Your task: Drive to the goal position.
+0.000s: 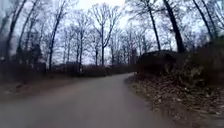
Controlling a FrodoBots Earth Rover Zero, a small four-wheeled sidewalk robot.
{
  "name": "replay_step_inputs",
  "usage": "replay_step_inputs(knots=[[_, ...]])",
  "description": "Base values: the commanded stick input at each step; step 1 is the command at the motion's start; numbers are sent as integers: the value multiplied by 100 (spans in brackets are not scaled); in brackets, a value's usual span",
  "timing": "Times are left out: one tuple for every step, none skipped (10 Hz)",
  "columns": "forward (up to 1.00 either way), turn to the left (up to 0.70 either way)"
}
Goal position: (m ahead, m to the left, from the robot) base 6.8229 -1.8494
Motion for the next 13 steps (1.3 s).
replay_step_inputs(knots=[[100, 40], [100, 18], [100, 0], [100, 0], [100, 0], [100, 0], [100, 0], [100, 0], [100, 0], [100, 5], [100, 40], [100, 25], [100, 0]])
